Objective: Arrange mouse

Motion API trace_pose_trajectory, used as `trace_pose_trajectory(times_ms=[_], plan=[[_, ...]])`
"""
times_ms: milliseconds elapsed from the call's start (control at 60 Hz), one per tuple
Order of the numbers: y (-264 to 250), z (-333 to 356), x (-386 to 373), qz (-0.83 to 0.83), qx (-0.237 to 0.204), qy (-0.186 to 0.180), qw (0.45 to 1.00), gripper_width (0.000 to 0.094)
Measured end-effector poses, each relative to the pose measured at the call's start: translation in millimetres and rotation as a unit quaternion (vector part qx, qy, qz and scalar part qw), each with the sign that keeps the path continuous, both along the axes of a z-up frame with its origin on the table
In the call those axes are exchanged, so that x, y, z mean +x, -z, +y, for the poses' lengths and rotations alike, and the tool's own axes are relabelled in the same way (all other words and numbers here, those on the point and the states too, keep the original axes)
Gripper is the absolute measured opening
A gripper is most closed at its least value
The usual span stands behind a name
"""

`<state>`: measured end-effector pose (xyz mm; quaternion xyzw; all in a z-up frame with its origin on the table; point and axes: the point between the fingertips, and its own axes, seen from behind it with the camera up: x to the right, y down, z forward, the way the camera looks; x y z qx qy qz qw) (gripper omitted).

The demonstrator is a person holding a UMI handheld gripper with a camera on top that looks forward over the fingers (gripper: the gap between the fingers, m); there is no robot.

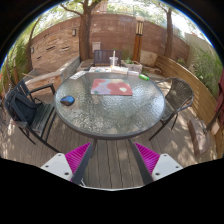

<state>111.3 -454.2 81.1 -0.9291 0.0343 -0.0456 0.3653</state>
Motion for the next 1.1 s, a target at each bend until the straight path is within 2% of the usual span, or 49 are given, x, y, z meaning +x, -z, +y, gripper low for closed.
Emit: trace_pose_trajectory(times_ms=[117, 267, 483, 750, 850, 883, 933, 967, 1100], plan=[[22.7, 69.0, -62.5, 0.021, 0.022, -0.044, 0.999, 0.0855], [48.3, 168.9, -126.5, 0.025, 0.057, -0.084, 0.994, 0.0852], [86.8, 264.2, -180.4, 0.018, 0.051, -0.11, 0.992, 0.0852], [91.7, 333.4, -200.5, 0.003, 0.052, -0.125, 0.991, 0.0839], [97.2, 347.9, -206.0, 0.004, 0.048, -0.138, 0.989, 0.0763], [98.6, 350.7, -210.3, 0.01, 0.048, -0.142, 0.989, 0.0699], [99.2, 350.4, -215.9, 0.029, 0.044, -0.151, 0.987, 0.0551], [97.5, 351.8, -211.9, 0.025, 0.045, -0.148, 0.988, 0.0505], [98.2, 352.1, -212.9, 0.018, 0.041, -0.151, 0.988, 0.0402]])
